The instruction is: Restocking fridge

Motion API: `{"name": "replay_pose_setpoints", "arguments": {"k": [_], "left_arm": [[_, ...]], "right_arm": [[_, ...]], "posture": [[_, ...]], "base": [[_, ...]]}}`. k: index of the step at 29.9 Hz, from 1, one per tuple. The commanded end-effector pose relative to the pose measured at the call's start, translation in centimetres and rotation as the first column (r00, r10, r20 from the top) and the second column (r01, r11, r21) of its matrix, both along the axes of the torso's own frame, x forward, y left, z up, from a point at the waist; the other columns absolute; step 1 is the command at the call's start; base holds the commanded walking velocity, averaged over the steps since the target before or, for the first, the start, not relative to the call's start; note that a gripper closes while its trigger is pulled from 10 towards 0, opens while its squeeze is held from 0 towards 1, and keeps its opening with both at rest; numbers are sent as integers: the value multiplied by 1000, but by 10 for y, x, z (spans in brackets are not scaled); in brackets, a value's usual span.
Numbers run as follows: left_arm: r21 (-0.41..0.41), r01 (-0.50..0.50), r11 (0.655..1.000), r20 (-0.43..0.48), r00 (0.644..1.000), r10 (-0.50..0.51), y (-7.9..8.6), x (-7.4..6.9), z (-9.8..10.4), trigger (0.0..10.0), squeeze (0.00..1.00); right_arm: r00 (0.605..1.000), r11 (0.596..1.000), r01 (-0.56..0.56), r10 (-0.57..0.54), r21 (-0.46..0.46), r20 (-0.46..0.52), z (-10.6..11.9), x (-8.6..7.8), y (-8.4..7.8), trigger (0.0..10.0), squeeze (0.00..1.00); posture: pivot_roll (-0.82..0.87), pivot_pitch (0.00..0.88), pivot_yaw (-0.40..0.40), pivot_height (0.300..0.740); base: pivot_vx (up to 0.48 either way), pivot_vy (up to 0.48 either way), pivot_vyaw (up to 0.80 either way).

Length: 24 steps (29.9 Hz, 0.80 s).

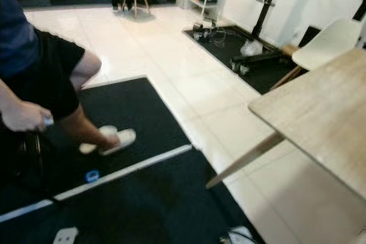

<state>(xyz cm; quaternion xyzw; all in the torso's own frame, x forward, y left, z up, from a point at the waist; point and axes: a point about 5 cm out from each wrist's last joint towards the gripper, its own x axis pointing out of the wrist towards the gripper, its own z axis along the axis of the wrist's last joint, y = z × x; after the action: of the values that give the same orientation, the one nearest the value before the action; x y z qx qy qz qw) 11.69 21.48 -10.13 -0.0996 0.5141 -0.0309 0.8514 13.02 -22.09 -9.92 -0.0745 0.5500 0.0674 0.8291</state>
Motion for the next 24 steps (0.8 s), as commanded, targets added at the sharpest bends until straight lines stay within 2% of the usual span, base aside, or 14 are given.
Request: {"name": "replay_pose_setpoints", "arguments": {"k": [1, 4, 8, 22, 24], "left_arm": [[-14, 15, 1000, -49, 999, -16, -6, -10, -4, 10000, 0], [-14, 15, 1000, -48, 999, -15, -6, -10, -4, 10000, 0], [-14, 11, 1000, -49, 999, -12, -6, -10, -4, 10000, 0], [-11, 9, 1000, -51, 999, -10, -5, -11, -4, 10000, 0], [-12, 9, 1000, -49, 999, -10, -5, -10, -4, 10000, 0]], "right_arm": [[1000, 1000, 4, -5, -30, -22, 0, -5, -9, 10000, 0], [1000, 999, -7, 6, -32, -30, 0, -5, -9, 10000, 0], [999, 1000, -1, 0, -28, -34, -1, -6, -7, 10000, 0], [999, 1000, -9, 8, -26, -38, -2, -6, -1, 10000, 0], [999, 1000, -10, 9, -23, -47, -3, -6, 1, 10000, 0]], "posture": [[66, 15, -91, 740], [68, 17, -90, 740], [68, 17, -90, 740], [78, 24, -89, 740], [81, 21, -90, 740]], "base": [[307, 0, 0], [310, 0, -135], [311, 0, -700], [310, 0, 0], [307, 0, -725]]}}
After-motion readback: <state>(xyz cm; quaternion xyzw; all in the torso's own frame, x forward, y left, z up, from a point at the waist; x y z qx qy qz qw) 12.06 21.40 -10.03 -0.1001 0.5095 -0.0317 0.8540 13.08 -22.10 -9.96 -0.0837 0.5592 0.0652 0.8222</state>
